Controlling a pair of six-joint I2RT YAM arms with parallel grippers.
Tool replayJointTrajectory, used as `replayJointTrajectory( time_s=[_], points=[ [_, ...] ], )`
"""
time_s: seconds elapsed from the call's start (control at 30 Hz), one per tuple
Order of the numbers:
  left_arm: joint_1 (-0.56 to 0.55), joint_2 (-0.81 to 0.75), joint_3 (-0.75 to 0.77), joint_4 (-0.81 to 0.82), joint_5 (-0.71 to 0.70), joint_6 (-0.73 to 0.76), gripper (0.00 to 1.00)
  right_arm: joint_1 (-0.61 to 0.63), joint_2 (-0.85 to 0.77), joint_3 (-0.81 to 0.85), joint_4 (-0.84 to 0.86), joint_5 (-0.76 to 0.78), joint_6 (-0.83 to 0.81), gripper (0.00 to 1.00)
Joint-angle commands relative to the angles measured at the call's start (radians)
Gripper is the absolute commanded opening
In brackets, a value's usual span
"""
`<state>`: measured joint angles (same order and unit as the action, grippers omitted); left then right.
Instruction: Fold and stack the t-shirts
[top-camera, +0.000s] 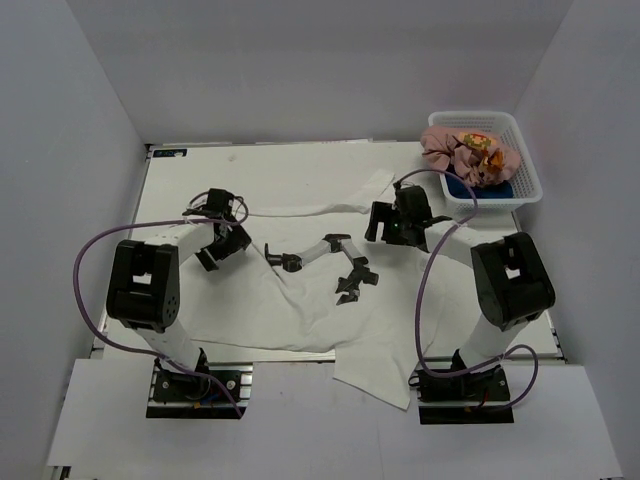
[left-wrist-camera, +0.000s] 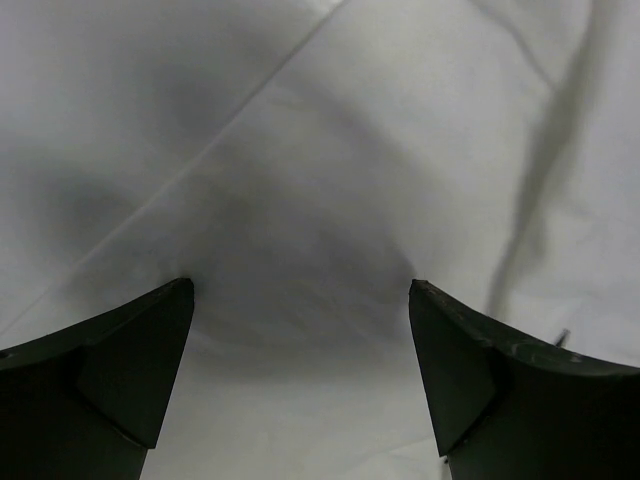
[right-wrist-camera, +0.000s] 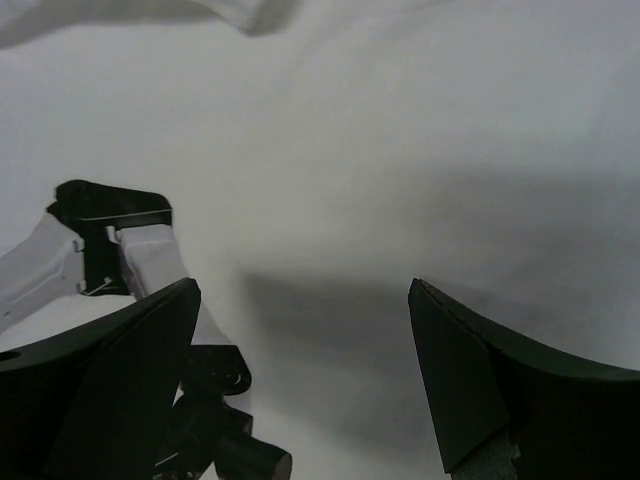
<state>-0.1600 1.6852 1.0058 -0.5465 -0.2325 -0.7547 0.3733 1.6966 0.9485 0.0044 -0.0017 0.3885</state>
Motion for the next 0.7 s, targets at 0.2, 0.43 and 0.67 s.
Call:
replayJointTrajectory(
  time_s=[0.2, 0.43, 0.67],
  points=[
    [0.025, 0.010, -0.119, -0.248, -0.177, -0.213, 0.99, -0.017, 0.077, 0.027, 0.039, 0.121, 0.061, 0.90],
    [0.034, -0.048, -0.032, -0.291, -0.166, -0.209, 0.99, -0.019, 0.002, 0.049, 0.072, -0.044, 0.012, 0.90],
    [0.011, -0.102, 0.138, -0.199, -0.058, -0.075, 0.99, 0.027, 0.012, 0.173, 0.071, -0.077, -0.036, 0.90]
  ],
)
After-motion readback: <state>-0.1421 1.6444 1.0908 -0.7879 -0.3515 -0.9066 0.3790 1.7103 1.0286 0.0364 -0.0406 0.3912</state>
